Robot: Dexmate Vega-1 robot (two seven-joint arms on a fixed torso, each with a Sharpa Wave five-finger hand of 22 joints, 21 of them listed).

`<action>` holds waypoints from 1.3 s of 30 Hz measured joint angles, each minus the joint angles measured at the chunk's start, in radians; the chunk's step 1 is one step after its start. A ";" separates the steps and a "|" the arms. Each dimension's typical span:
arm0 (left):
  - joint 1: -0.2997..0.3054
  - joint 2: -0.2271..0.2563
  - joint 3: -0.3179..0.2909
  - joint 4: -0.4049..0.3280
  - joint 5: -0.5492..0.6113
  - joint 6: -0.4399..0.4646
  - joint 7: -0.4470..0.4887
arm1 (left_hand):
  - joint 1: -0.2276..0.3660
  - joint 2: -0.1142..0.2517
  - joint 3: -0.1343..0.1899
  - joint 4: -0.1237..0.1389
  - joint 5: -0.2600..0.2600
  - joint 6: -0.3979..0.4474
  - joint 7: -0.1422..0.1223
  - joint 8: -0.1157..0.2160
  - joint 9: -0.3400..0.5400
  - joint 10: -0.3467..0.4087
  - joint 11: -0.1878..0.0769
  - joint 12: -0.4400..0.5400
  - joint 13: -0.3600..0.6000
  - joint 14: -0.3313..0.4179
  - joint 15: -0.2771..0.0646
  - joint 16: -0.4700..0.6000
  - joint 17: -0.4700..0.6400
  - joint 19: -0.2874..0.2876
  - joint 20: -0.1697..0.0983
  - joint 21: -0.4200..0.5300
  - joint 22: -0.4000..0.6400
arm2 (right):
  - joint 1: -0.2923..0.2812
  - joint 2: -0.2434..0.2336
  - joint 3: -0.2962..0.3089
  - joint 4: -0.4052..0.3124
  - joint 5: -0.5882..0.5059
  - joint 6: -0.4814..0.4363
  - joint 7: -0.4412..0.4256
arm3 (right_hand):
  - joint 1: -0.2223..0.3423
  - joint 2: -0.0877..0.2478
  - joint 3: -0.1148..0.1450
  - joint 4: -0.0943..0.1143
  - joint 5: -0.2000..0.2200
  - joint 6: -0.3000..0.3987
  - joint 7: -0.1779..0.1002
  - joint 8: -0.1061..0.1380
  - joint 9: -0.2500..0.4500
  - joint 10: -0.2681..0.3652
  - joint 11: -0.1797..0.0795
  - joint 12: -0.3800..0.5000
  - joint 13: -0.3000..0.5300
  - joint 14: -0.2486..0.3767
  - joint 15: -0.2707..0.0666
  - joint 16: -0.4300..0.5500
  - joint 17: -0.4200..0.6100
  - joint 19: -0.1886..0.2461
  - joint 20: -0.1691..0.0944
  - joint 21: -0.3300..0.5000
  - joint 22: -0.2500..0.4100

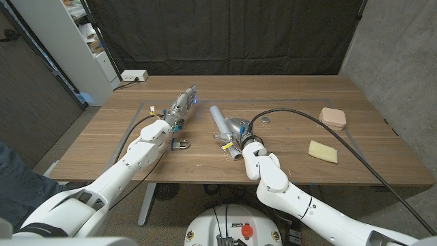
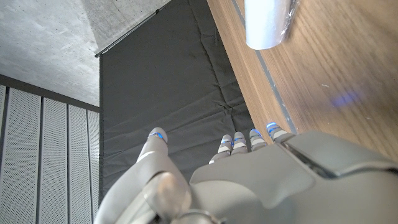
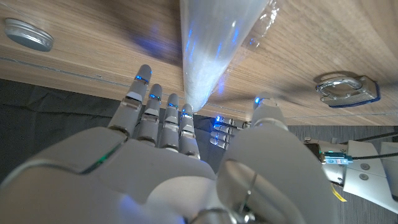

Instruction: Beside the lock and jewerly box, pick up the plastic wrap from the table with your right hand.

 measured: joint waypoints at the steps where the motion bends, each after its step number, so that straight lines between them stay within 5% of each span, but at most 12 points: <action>1: 0.000 0.000 0.001 0.000 0.001 0.001 0.000 | 0.000 0.000 0.000 0.000 0.000 0.000 0.000 0.000 0.000 0.000 0.000 0.000 0.000 0.000 0.000 0.000 0.000 0.000 0.000 0.000 0.000 | -0.001 0.003 0.000 0.005 0.000 0.000 -0.003 | 0.000 0.000 0.000 0.000 0.000 0.003 -0.001 0.000 0.000 0.002 0.002 0.000 0.000 0.004 -0.004 0.001 0.000 0.002 0.002 0.000 0.000; 12: 0.000 0.003 0.002 -0.007 0.004 0.010 0.001 | 0.000 0.000 0.000 0.000 -0.004 0.004 -0.004 0.000 0.000 0.000 0.000 0.000 0.000 0.000 0.000 0.000 0.000 -0.004 0.004 0.000 0.000 | -0.008 0.016 -0.001 0.032 0.002 0.004 -0.034 | 0.008 0.000 0.000 0.000 0.004 0.011 -0.004 0.000 0.000 0.016 -0.005 0.000 0.000 0.020 -0.009 0.001 0.000 0.014 0.000 0.000 0.000; 19: 0.001 0.003 0.005 -0.008 0.005 0.012 0.003 | 0.000 0.000 0.000 0.000 -0.004 0.004 -0.004 0.000 0.000 0.000 0.000 0.000 0.000 0.000 0.000 0.000 0.000 -0.004 0.004 0.000 0.000 | -0.011 0.021 -0.002 0.045 0.006 0.008 -0.054 | 0.014 0.007 0.000 0.000 0.004 0.023 -0.005 0.000 0.000 0.032 -0.013 0.000 0.000 0.055 -0.074 0.016 0.011 0.059 -0.009 0.004 0.000; 39: -0.005 -0.003 0.011 -0.002 0.010 0.021 0.007 | 0.000 0.000 0.000 0.000 -0.004 0.003 -0.004 0.000 0.000 0.000 0.000 0.000 0.000 0.000 0.000 0.000 0.000 0.000 0.007 0.000 0.000 | -0.010 0.041 0.000 0.113 0.023 0.034 -0.123 | 0.042 0.024 0.000 0.000 0.011 0.057 -0.040 0.004 0.001 0.072 -0.051 0.008 0.008 0.087 -0.113 0.027 0.026 0.094 -0.031 0.012 0.001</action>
